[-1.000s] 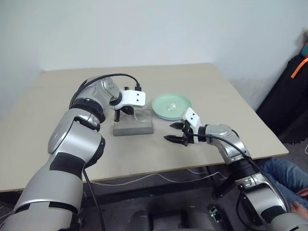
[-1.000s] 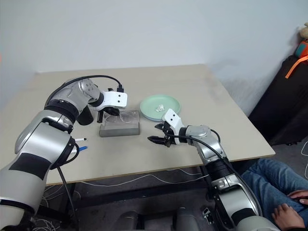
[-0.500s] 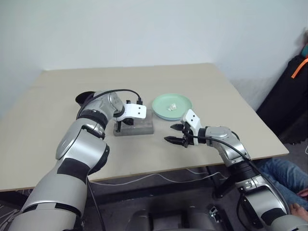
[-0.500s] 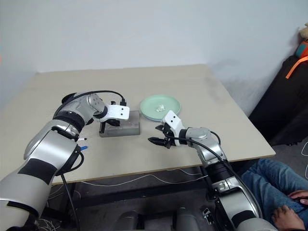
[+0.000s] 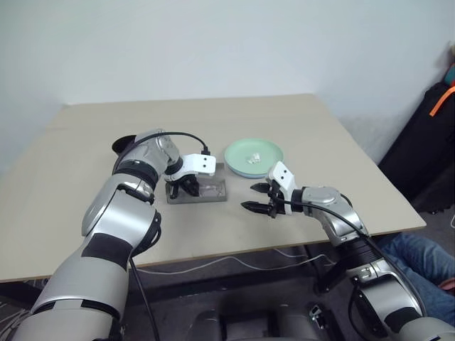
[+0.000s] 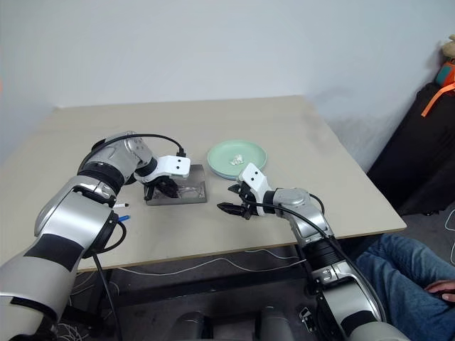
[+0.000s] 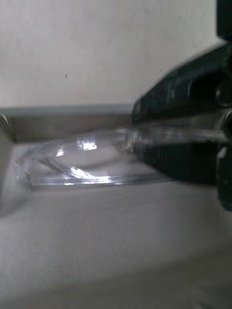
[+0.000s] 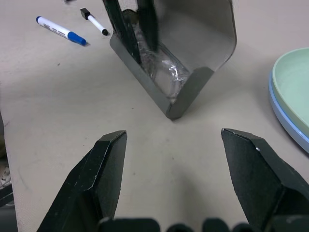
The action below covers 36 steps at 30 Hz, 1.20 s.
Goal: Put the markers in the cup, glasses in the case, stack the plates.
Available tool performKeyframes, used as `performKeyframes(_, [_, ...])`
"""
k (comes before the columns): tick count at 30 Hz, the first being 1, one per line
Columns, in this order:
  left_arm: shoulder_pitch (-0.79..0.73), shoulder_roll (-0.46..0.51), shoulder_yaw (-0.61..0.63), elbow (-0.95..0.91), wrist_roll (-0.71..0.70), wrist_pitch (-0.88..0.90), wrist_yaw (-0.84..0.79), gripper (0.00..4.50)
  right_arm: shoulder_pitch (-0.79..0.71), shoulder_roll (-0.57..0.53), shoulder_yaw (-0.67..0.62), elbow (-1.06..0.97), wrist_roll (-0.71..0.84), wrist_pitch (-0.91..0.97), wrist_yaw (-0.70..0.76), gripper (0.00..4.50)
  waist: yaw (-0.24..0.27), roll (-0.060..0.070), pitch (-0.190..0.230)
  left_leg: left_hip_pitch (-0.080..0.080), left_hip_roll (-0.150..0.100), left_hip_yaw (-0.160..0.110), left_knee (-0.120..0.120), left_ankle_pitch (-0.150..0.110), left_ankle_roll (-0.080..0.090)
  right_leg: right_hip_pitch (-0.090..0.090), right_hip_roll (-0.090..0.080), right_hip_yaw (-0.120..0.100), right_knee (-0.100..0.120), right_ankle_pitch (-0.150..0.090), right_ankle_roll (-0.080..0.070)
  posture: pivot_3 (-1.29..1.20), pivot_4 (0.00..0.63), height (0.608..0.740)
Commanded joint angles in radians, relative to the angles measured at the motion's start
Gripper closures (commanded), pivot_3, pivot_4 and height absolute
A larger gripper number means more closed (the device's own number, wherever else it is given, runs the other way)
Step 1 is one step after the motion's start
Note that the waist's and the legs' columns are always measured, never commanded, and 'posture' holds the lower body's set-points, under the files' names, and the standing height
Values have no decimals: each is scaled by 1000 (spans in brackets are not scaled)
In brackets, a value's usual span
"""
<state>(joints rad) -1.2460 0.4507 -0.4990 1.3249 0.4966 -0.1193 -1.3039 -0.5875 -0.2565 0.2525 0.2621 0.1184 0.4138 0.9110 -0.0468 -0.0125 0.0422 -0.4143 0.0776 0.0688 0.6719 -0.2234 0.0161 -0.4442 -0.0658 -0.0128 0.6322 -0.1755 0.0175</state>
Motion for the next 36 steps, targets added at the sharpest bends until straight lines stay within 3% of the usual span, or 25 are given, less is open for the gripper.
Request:
performKeyframes(1, [-9, -9, 19, -14, -2, 11, 67, 3511, -29, 3, -10, -25, 9, -22, -5, 1128, 0, 0, 0, 0, 0, 0, 0, 0, 0, 0, 0, 0, 0, 0, 0, 0, 0, 740])
performKeyframes(13, [-121, -43, 172, -18, -116, 41, 166, 3511, -36, 7, -10, -8, 6, -33, -5, 1128, 1, -2, 1, -2, 0, 0, 1, 0, 0, -1, 0, 0, -1, 0, 0, 0, 0, 740])
performKeyframes(15, [-131, -45, 191, -16, -120, 20, 231, 3888, -37, 8, -10, -6, 5, -35, -6, 1128, 0, -2, 1, -2, 0, 0, 1, 0, 1, -1, 0, 0, -1, 0, 0, 0, 0, 740])
performKeyframes(17, [-127, -43, 178, -11, -94, 3, 295, 4464, -39, 9, -10, -3, 5, -38, -8, 1128, 0, -2, 1, -2, 0, 0, 0, 0, 1, -1, 0, 0, -2, 0, 1, 0, 0, 740])
performKeyframes(18, [-123, -43, 168, -8, -82, -4, 314, 4493, -39, 9, -11, -3, 5, -39, -8, 1128, -1, -2, 1, -2, 0, 0, -1, 0, 1, -1, 0, 0, -2, 0, 1, 0, 0, 740])
performKeyframes(22, [-105, -55, 154, 6, -57, 8, 388, 4493, -39, 12, -10, -1, 4, -42, -14, 1128, 1, -2, 1, -2, 0, 0, -4, -2, 2, -1, 0, 0, -4, -1, 4, 0, 0, 740])
performKeyframes(27, [-90, -63, 110, 31, 17, 39, 614, 4493, -32, 13, -5, -10, 3, -43, -21, 1128, 3, -2, 1, -6, -1, 0, -3, -7, 6, -1, 0, 0, -7, -3, 9, 0, 0, 740])
performKeyframes(31, [-80, -77, 105, 46, 38, 64, 710, 4493, -25, 15, -4, -21, 3, -41, -30, 1128, 5, -2, 1, -16, -3, -1, 2, -11, 8, -7, -1, 0, -8, -3, 9, 0, 0, 740])
performKeyframes(36, [-61, -90, 97, 56, 69, 83, 765, 4493, -1, 13, -3, -49, 6, -33, -45, 1128, 5, -1, 1, -17, -8, 0, 2, -16, 7, -5, -5, 2, -10, -8, 16, 0, 0, 740])
